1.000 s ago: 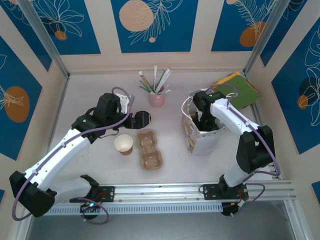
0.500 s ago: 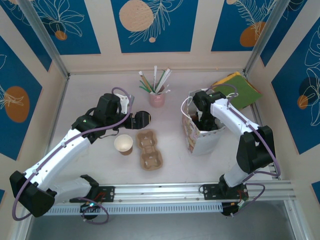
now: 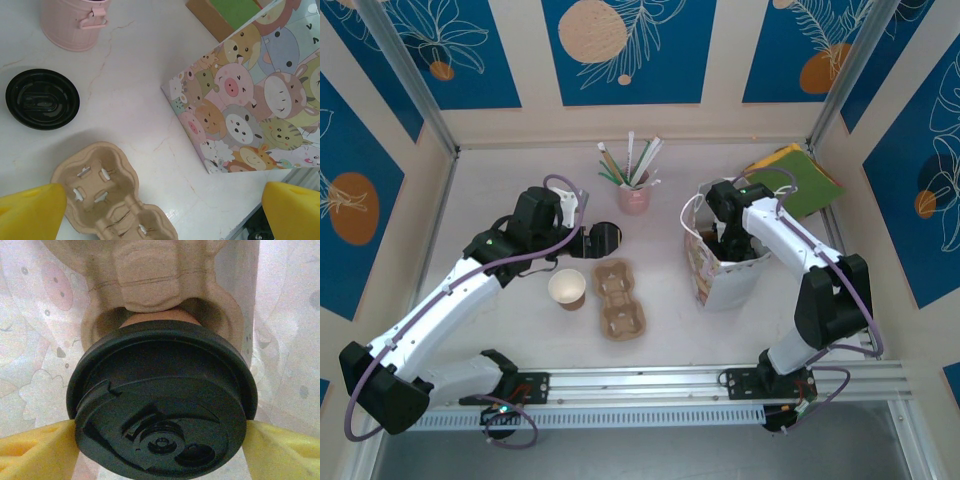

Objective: Pack the takeout coffee

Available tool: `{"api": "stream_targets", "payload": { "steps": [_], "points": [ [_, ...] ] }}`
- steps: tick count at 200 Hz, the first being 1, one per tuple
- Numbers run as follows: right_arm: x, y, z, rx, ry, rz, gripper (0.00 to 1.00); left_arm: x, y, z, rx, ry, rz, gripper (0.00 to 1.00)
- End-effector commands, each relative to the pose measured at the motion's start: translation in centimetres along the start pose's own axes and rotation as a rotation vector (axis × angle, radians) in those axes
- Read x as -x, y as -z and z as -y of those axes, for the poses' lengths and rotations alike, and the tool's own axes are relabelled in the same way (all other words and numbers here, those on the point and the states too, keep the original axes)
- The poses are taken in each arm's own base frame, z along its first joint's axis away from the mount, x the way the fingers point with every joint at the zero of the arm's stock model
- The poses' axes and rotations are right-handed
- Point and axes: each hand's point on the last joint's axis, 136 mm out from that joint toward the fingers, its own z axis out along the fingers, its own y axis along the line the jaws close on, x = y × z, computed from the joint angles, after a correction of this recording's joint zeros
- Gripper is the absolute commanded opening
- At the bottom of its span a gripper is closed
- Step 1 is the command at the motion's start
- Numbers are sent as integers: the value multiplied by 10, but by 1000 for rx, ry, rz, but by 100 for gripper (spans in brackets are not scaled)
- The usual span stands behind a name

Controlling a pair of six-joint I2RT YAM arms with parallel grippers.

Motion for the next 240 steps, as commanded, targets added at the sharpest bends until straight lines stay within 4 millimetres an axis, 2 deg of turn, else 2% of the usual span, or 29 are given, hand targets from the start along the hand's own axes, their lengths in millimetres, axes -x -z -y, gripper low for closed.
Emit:
{"api": "stream_targets", "payload": {
  "steps": [1, 50, 72, 240],
  "points": [
    [-12, 4, 2, -6, -12, -15, 83, 4, 5, 5, -31, 1, 21, 100],
    [-13, 5, 2, -4, -10, -13, 84, 3, 5, 5, -30, 3, 18, 100],
    [-14, 4, 3, -8, -13, -15, 87, 2, 5, 5, -31, 3, 18, 100],
    [-15, 8, 4, -14, -18, -8, 89, 1, 4, 4, -27, -1, 19, 100]
  ]
}}
